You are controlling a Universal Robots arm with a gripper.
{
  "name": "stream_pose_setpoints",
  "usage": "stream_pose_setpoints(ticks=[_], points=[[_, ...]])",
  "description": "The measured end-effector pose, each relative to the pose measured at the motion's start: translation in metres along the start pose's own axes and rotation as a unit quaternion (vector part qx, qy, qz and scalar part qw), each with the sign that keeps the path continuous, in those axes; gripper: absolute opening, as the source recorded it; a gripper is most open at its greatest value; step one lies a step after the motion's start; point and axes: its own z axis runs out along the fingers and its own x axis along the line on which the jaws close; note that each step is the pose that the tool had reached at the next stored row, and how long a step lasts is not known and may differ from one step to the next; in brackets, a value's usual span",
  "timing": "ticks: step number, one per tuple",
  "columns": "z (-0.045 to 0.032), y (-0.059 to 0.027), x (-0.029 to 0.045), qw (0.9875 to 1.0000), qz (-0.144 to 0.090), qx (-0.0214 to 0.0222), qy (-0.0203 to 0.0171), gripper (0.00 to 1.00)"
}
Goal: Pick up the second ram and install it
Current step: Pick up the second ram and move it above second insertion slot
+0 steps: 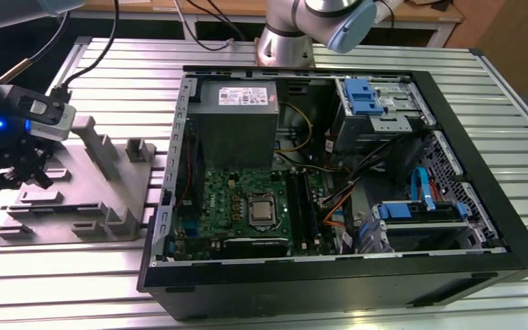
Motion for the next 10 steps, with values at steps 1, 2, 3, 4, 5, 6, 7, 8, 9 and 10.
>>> stream_pose_setpoints(ticks=[1,2,3,4,5,6,7,8,9,10], points=[[0.0005,0.0000,0.0000,1.0000,-0.010,-0.0003,0.0005,0.10],[0.0011,0.0000,0.0000,0.9998,-0.019,-0.0006,0.0010,0.10],[0.0016,-0.0001,0.0001,0.9996,-0.028,-0.0008,0.0014,0.10],[0.0022,-0.0001,0.0001,0.9993,-0.037,-0.0011,0.0019,0.10],[0.0029,-0.0002,0.0001,0.9990,-0.046,-0.0013,0.0023,0.10],[0.0036,-0.0002,0.0001,0.9985,-0.055,-0.0015,0.0028,0.10],[0.0043,-0.0003,0.0001,0.9980,-0.064,-0.0018,0.0033,0.10],[0.0050,-0.0003,0.0001,0.9973,-0.073,-0.0021,0.0037,0.10],[0.0057,-0.0004,0.0002,0.9966,-0.082,-0.0023,0.0042,0.10],[0.0064,-0.0004,0.0002,0.9958,-0.091,-0.0026,0.0047,0.10]])
